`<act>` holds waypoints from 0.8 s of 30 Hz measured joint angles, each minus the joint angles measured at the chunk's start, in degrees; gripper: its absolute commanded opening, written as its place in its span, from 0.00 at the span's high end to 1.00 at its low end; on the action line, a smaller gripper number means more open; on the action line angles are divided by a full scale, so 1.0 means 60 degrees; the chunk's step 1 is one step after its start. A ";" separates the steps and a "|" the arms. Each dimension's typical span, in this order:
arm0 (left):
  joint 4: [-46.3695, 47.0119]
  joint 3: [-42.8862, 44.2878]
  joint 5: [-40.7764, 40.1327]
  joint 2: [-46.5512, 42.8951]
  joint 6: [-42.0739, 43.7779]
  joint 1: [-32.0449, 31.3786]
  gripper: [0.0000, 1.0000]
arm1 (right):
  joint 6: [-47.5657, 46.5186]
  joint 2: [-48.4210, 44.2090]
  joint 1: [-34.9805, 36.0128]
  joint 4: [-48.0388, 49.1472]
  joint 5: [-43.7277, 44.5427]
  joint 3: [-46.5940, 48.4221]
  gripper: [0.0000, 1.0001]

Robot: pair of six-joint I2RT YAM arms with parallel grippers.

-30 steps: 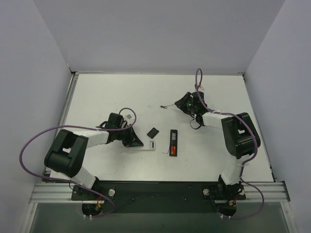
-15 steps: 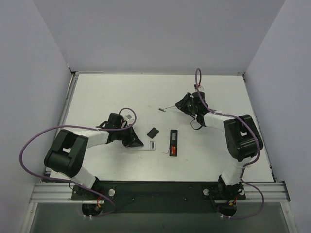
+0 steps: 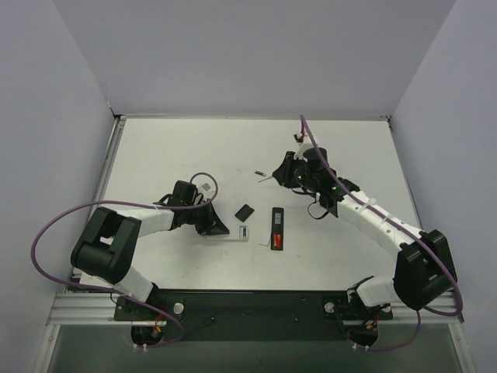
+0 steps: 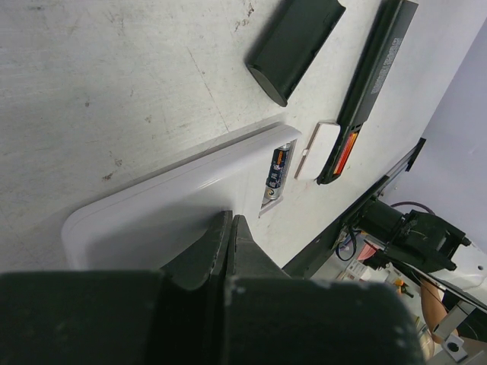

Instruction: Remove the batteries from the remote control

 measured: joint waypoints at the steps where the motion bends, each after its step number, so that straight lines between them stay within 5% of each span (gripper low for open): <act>1: 0.0000 -0.0004 0.0004 0.0000 0.0000 0.0000 1.00 | -0.0142 -0.0284 0.0386 -0.0248 0.0073 -0.0004 1.00; 10: 0.0098 -0.0069 0.0033 -0.0022 0.0000 0.0000 1.00 | -0.0743 -0.1479 0.2976 -0.2051 0.0845 -0.0244 1.00; 24: 0.0237 -0.0171 0.0058 -0.0055 -0.0004 0.0000 1.00 | -0.0852 -0.0532 0.4612 -0.3155 0.1963 -0.0160 1.00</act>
